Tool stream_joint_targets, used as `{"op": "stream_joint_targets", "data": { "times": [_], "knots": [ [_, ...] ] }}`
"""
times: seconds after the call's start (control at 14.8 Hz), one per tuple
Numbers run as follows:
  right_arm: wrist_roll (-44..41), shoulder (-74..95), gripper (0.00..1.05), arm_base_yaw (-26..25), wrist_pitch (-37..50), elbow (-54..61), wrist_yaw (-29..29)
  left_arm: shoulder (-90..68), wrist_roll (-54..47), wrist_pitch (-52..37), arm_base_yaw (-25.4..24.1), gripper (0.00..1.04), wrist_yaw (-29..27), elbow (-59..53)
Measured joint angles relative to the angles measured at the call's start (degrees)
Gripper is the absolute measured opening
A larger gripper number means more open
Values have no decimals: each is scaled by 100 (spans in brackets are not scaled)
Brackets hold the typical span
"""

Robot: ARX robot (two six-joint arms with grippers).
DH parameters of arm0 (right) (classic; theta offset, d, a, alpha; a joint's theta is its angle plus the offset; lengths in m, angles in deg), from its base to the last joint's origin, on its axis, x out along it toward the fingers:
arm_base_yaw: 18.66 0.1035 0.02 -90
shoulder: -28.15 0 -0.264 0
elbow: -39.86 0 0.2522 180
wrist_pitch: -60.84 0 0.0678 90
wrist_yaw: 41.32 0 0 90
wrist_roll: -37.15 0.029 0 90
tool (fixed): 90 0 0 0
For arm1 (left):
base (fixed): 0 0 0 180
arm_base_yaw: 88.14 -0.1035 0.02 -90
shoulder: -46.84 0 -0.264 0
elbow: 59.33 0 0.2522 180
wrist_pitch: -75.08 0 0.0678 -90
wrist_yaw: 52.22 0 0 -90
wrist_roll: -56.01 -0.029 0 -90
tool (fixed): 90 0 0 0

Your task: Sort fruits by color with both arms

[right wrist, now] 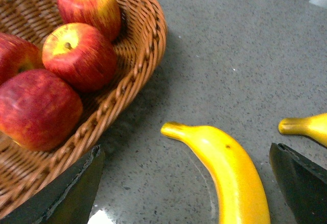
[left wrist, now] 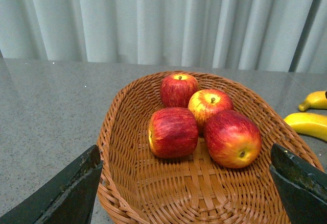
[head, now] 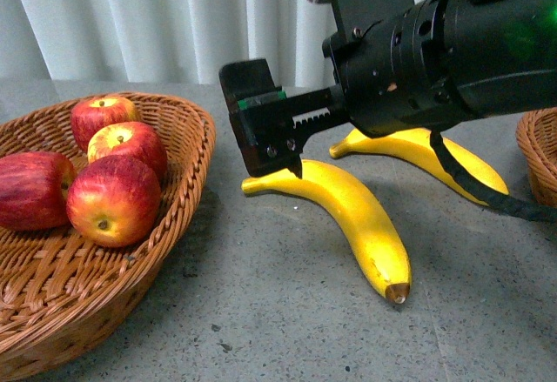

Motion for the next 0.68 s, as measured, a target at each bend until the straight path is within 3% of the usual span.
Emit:
{"op": "stream_joint_targets", "data": {
  "times": [0.68],
  "knots": [
    [-472, 280, 98, -433, -610, 125, 146, 0, 0, 0, 0, 98, 0, 0]
  ]
}}
